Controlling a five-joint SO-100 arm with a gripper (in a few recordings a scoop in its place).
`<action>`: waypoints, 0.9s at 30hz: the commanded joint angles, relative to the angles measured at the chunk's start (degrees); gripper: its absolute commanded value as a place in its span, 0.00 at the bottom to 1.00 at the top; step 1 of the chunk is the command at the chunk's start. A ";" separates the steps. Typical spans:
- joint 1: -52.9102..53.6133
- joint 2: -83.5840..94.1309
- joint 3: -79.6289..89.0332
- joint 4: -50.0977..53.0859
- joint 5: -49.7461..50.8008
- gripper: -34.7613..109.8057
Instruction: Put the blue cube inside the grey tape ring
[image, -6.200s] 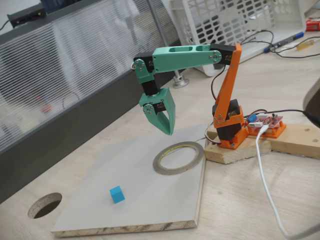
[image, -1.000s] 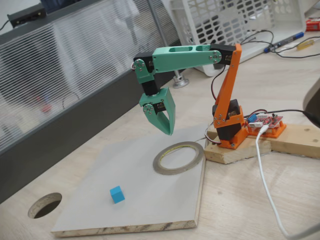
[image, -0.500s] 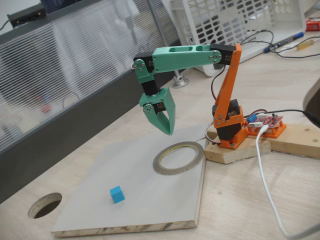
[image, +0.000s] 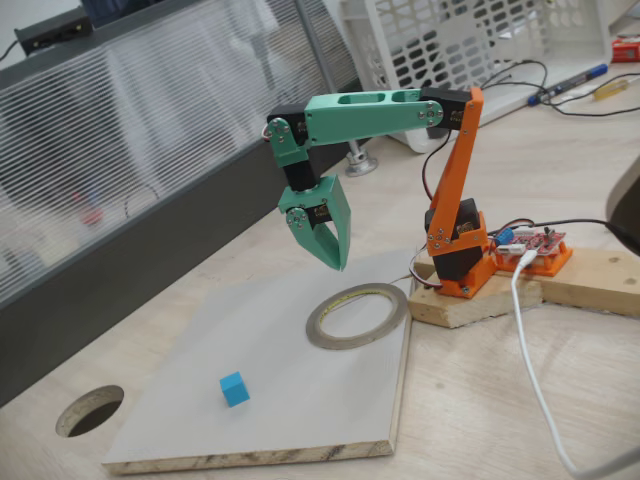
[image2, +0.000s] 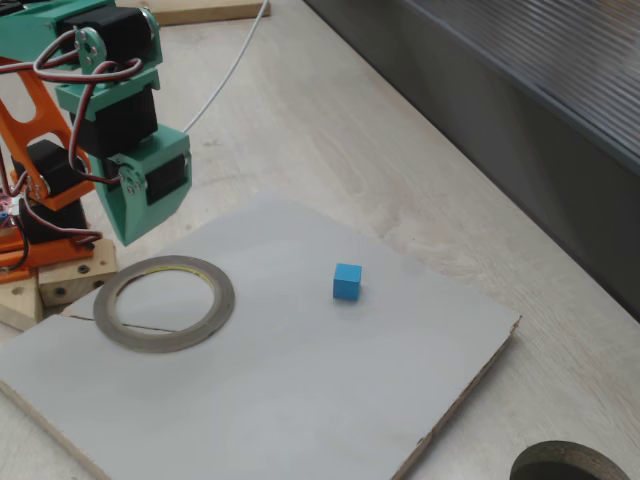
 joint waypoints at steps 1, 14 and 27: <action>0.70 1.32 -1.05 0.26 0.70 0.25; 0.62 1.32 -1.05 0.79 0.62 0.25; 0.35 1.23 -1.05 0.18 0.62 0.25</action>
